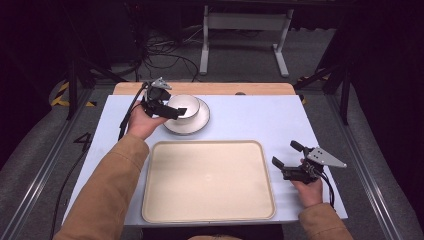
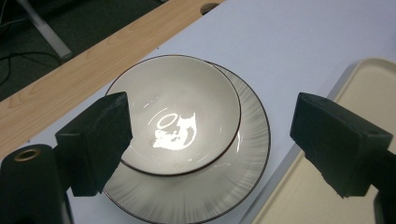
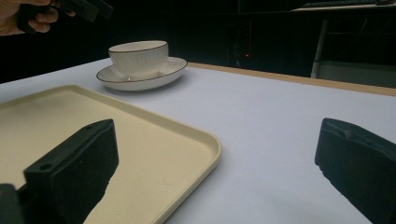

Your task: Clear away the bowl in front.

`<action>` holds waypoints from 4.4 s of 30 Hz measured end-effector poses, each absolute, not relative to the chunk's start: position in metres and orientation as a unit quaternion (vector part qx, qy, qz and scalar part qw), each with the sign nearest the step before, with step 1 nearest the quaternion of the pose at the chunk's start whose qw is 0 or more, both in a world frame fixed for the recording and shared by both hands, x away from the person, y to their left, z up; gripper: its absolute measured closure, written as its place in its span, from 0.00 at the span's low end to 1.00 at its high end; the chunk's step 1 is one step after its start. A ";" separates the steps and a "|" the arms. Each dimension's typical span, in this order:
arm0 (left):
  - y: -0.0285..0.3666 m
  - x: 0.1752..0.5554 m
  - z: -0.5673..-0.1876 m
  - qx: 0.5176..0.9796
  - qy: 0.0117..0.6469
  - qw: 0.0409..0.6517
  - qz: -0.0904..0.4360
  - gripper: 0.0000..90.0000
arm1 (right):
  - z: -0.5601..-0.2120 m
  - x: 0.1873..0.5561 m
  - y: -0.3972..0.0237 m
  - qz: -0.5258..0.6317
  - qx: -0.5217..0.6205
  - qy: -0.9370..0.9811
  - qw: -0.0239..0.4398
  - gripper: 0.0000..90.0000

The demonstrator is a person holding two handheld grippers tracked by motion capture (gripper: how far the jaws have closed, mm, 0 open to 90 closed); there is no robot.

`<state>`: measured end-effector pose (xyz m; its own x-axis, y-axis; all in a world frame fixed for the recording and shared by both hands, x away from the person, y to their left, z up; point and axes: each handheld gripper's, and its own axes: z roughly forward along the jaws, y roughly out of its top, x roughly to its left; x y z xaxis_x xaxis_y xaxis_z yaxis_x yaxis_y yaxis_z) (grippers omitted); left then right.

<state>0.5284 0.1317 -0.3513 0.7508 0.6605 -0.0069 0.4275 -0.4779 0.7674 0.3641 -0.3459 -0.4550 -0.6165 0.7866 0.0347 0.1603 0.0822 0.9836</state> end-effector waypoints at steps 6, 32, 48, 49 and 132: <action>0.127 0.531 -0.354 0.857 0.305 0.385 0.153 0.22 | -0.455 0.364 -0.346 0.582 0.345 0.685 0.268 0.00; 0.102 0.556 -0.383 0.909 0.248 0.327 0.076 0.52 | -0.455 0.364 -0.345 0.582 0.345 0.685 0.270 0.01; 0.093 0.562 -0.398 0.930 0.225 0.281 0.071 0.75 | -0.455 0.363 -0.346 0.582 0.347 0.683 0.271 0.02; 0.092 0.561 -0.398 0.931 0.220 0.281 0.073 0.78 | -0.455 0.363 -0.346 0.582 0.347 0.684 0.271 0.02; 0.069 0.460 -0.286 0.964 0.048 0.242 0.100 0.93 | -0.455 0.365 -0.346 0.583 0.347 0.686 0.264 0.03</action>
<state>0.4597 0.0691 -0.2864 0.9755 0.1403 0.1692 0.0439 -0.8787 0.4753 0.3650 -0.3461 -0.4552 -0.6202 0.7833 0.0427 0.1688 0.0800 0.9824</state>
